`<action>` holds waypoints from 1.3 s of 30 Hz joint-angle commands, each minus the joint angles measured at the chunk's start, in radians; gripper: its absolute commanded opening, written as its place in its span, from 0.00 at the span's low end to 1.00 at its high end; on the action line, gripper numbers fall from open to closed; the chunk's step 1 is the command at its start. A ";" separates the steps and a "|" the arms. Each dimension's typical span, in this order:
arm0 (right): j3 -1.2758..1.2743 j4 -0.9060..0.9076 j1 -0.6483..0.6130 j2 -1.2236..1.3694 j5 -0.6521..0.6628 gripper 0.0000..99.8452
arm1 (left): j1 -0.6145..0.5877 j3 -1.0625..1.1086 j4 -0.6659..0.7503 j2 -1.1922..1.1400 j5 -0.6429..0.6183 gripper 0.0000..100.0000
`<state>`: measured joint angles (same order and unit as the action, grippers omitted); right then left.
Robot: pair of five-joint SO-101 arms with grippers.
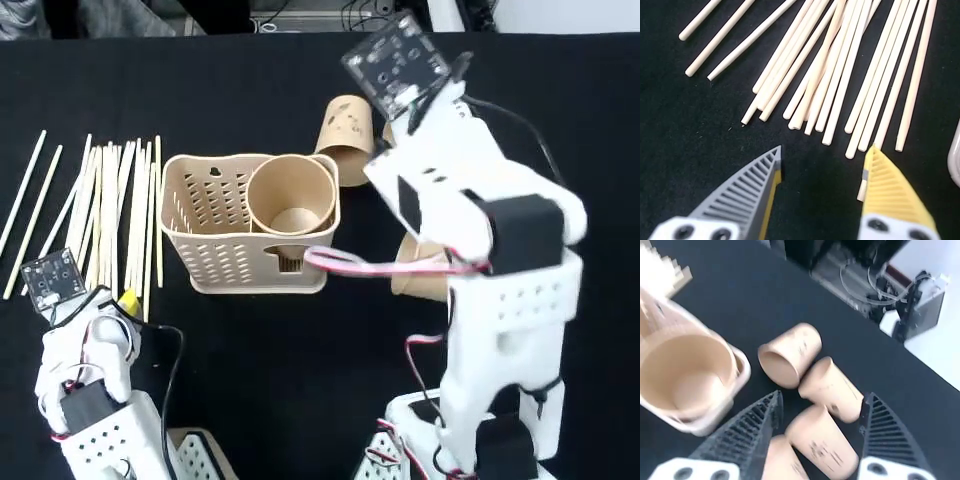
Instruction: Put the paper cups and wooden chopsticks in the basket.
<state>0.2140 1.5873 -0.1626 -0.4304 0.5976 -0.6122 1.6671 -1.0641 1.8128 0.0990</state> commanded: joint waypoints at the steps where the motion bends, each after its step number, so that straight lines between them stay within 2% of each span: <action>1: -0.185 -0.025 0.071 -0.082 0.083 0.26 | 0.010 -0.007 0.017 0.006 -0.005 0.26; 6: -0.565 -0.141 0.138 -0.206 0.080 0.26 | 0.012 -0.008 0.017 0.006 -0.005 0.26; 11: -0.921 -0.391 0.218 -0.234 0.077 0.31 | 0.010 -0.010 0.014 0.006 -0.005 0.26; 14: -1.026 -0.508 0.229 -0.236 0.000 0.33 | 0.010 -0.012 0.012 0.006 -0.005 0.26; 25: -1.116 -0.644 0.187 -0.234 -0.170 0.33 | 0.010 -0.013 0.011 0.006 -0.005 0.26; 32: -1.041 -0.529 0.186 -0.282 -0.170 0.33 | 0.010 -0.012 0.011 0.006 -0.005 0.26; 35: -1.073 -0.566 0.192 -0.277 -0.161 0.33 | 0.010 -0.012 0.012 0.006 -0.005 0.26; 39: -1.164 -0.618 0.224 -0.274 -0.041 0.33 | 0.010 -0.010 0.012 0.006 -0.005 0.26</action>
<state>-0.9198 1.0012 0.0353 -0.6851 0.4826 -0.6122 1.6671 -1.0641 1.8128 0.0990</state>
